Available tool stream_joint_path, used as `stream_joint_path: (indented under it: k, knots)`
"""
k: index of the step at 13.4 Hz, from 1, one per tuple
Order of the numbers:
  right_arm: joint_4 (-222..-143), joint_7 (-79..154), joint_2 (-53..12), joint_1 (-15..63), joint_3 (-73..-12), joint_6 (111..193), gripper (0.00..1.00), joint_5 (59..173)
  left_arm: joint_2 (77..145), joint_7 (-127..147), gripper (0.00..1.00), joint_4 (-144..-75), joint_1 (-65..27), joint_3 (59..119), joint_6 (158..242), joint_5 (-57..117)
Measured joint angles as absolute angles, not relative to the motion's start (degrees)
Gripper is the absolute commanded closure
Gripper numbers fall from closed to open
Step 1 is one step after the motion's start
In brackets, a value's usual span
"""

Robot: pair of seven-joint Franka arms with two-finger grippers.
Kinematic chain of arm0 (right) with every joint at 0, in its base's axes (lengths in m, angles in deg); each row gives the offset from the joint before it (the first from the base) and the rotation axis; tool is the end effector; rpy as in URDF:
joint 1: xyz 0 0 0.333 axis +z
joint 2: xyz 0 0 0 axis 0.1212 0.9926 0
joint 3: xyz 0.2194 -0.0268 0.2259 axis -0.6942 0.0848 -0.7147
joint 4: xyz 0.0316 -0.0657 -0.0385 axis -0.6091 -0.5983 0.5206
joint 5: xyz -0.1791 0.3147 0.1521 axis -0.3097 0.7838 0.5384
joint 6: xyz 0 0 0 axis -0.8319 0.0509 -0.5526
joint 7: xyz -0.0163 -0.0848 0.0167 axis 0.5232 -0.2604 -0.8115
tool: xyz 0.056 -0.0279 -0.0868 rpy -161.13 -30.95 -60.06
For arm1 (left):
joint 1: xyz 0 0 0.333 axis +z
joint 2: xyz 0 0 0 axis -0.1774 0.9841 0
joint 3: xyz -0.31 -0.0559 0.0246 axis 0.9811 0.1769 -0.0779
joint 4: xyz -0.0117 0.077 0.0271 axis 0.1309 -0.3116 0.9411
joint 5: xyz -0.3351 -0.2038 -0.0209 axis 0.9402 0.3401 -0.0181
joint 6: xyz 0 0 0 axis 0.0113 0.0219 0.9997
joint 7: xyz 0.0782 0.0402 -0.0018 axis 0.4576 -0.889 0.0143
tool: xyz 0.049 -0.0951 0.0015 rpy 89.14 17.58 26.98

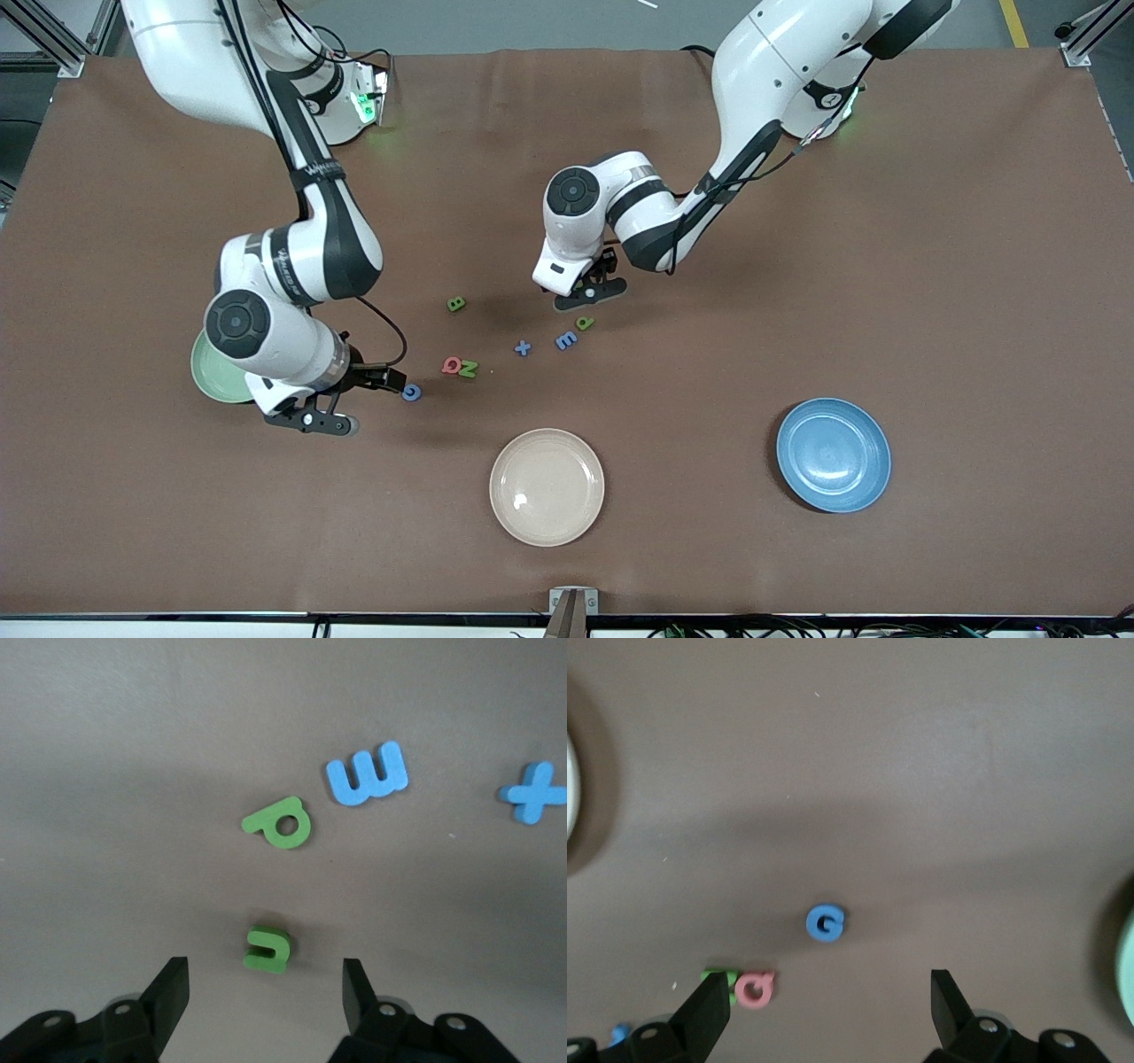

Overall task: Sort upper and lower case letters into plates
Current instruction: 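Reach the right gripper to the blue G while the left reaches the u, then grasp the blue G with the right gripper while the left lifts the u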

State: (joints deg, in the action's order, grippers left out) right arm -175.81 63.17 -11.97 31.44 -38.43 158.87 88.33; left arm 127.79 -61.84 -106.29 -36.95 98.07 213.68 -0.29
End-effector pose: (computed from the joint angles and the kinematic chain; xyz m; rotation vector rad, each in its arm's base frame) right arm 0.6592 0.1970 0.3029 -3.0956 0.2508 0.0545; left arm 0.4301 -0.5201 0.2062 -3.1054 -0.4340 0.0814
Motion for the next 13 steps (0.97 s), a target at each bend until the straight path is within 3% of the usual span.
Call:
stream_joint_path:
  k: [5,8,9,12,13]
  knots:
    - [-176.27,63.31,-4.68,31.53,-38.51,169.72,0.02,88.41,129.99,-61.85,0.33,-105.84,-36.92,97.83,215.26,-4.17]
    - [-176.23,63.32,-2.19,32.64,-38.57,170.54,0.08,90.28,131.39,-61.85,0.49,-105.83,-37.33,97.85,215.87,-4.32]
    - [-176.24,63.42,-1.76,33.09,-38.58,170.40,0.10,90.57,131.56,-61.85,0.56,-105.83,-37.57,97.86,215.89,-4.32]
    - [-176.26,63.51,-1.39,34.11,-38.62,167.02,0.14,90.99,131.59,-62.44,0.99,-105.53,-37.79,97.90,216.13,-4.32]
    - [-176.25,63.51,-1.39,34.24,-38.62,165.51,0.15,91.08,131.59,-62.89,1.00,-105.37,-37.79,97.90,216.12,-4.32]
